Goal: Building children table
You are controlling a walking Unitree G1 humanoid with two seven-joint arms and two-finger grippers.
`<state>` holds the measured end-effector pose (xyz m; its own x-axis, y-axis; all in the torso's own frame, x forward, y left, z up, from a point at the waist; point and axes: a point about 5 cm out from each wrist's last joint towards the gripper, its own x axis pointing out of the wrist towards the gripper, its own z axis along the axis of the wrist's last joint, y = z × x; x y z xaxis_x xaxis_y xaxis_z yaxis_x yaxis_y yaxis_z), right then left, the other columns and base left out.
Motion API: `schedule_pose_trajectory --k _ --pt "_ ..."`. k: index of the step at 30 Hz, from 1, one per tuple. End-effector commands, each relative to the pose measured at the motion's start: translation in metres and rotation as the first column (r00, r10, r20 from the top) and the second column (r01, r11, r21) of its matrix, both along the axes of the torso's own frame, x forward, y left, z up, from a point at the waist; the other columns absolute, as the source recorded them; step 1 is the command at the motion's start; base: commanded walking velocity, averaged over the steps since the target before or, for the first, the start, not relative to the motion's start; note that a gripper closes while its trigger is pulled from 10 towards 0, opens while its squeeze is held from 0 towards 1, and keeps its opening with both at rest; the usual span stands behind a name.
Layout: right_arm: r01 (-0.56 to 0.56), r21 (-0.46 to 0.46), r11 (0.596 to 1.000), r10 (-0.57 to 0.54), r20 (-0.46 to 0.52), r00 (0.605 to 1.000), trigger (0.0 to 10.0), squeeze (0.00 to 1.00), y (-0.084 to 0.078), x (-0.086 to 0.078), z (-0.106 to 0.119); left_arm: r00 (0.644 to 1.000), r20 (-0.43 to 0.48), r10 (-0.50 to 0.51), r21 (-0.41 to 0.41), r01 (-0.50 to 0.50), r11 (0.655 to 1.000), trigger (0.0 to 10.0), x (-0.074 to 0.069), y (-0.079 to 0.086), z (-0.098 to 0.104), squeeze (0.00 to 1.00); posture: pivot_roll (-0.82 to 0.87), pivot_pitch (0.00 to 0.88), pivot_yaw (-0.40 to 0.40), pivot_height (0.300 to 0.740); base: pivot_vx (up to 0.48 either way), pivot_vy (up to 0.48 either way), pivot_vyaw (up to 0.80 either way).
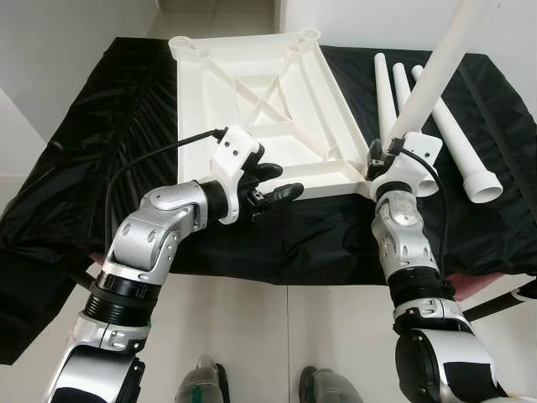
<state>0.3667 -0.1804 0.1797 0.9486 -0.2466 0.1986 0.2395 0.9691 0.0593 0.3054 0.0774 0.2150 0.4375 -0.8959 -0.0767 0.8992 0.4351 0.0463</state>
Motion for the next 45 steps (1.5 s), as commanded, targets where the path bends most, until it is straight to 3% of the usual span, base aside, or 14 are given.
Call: schedule_pose_trajectory --k 1,3,4,14,19,20,22,24,26,28,30,32,34,45 --pt "0.033 0.021 0.999 -0.032 -0.075 0.997 10.0 0.00 -0.002 -0.004 -0.018 1.000 0.006 0.020 0.007 -0.020 1.000 10.0 0.000 0.000 0.001 0.00 -0.02 0.087 0.038 0.740 0.000 0.000 0.00" --pt "0.022 0.032 0.999 -0.020 -0.066 0.998 10.0 0.05 -0.001 -0.004 -0.017 1.000 0.006 0.020 0.007 -0.020 1.000 10.0 0.000 0.000 0.001 0.00 -0.02 0.087 0.038 0.740 0.000 0.000 0.00" --pt "0.015 0.032 0.999 -0.013 -0.051 0.999 10.0 1.00 -0.001 -0.005 -0.015 1.000 0.007 0.019 0.008 -0.019 1.000 10.0 0.000 -0.001 0.000 0.00 -0.02 0.078 0.038 0.740 0.000 0.000 0.00" --pt "-0.016 0.036 0.999 0.015 0.019 1.000 10.0 1.00 -0.004 -0.008 -0.002 1.000 0.006 0.024 0.017 -0.024 1.000 10.0 0.001 0.001 -0.001 0.00 -0.02 0.085 0.038 0.740 0.000 0.000 0.00" --pt "-0.121 0.018 0.992 0.120 0.058 0.991 10.0 1.00 -0.003 -0.009 0.007 0.999 0.006 0.034 0.031 -0.034 0.999 10.0 0.003 0.002 -0.001 0.00 -0.03 0.097 0.042 0.740 0.000 0.000 0.00" --pt "-0.146 0.007 0.989 0.146 0.061 0.987 10.0 0.00 -0.004 -0.009 0.008 0.999 0.006 0.035 0.031 -0.035 0.999 10.0 0.003 0.003 -0.001 0.00 -0.03 0.099 0.042 0.740 0.000 0.000 0.00" --pt "-0.160 0.000 0.987 0.160 0.061 0.985 10.0 0.00 -0.004 -0.009 0.009 0.999 0.006 0.035 0.031 -0.035 0.999 10.0 0.003 0.003 -0.001 0.00 -0.03 0.099 0.042 0.740 0.000 0.000 0.00" --pt "-0.249 -0.010 0.968 0.249 0.053 0.967 10.0 0.00 -0.003 -0.009 0.010 0.999 0.005 0.036 0.033 -0.037 0.999 10.0 0.004 0.003 -0.001 0.00 -0.03 0.101 0.041 0.740 0.000 0.000 0.00" --pt "-0.249 -0.010 0.968 0.249 0.053 0.967 10.0 0.00 -0.003 -0.009 0.010 0.999 0.005 0.036 0.033 -0.037 0.999 10.0 0.004 0.003 -0.001 0.00 -0.03 0.101 0.041 0.740 0.000 0.000 0.00" --pt "-0.362 -0.051 0.931 0.363 0.021 0.931 10.0 0.00 -0.001 -0.007 0.009 0.999 0.003 0.033 0.032 -0.033 0.999 10.0 0.003 0.001 -0.001 0.00 -0.03 0.102 0.039 0.740 0.000 0.000 0.00" --pt "-0.362 -0.051 0.931 0.363 0.021 0.931 10.0 0.00 -0.001 -0.007 0.009 0.999 0.003 0.033 0.032 -0.033 0.999 10.0 0.003 0.001 -0.001 0.00 -0.03 0.102 0.039 0.740 0.000 0.000 0.00" --pt "-0.410 -0.076 0.909 0.412 0.006 0.911 10.0 0.00 0.000 -0.006 0.010 1.000 0.003 0.030 0.031 -0.030 0.999 10.0 0.002 0.001 -0.001 0.00 -0.03 0.102 0.039 0.740 0.000 0.000 0.00" --pt "-0.526 -0.117 0.842 0.527 -0.023 0.849 10.0 0.00 -0.005 -0.004 0.011 1.000 0.002 0.030 0.031 -0.031 0.999 10.0 0.002 0.001 -0.001 0.00 -0.02 0.103 0.036 0.740 0.000 0.000 0.00" --pt "-0.640 -0.173 0.749 0.630 -0.111 0.768 10.0 0.00 -0.019 0.001 0.013 0.999 0.006 0.035 0.029 -0.035 0.999 10.0 0.002 0.002 0.000 0.00 -0.01 0.104 0.035 0.740 0.000 0.000 0.00"
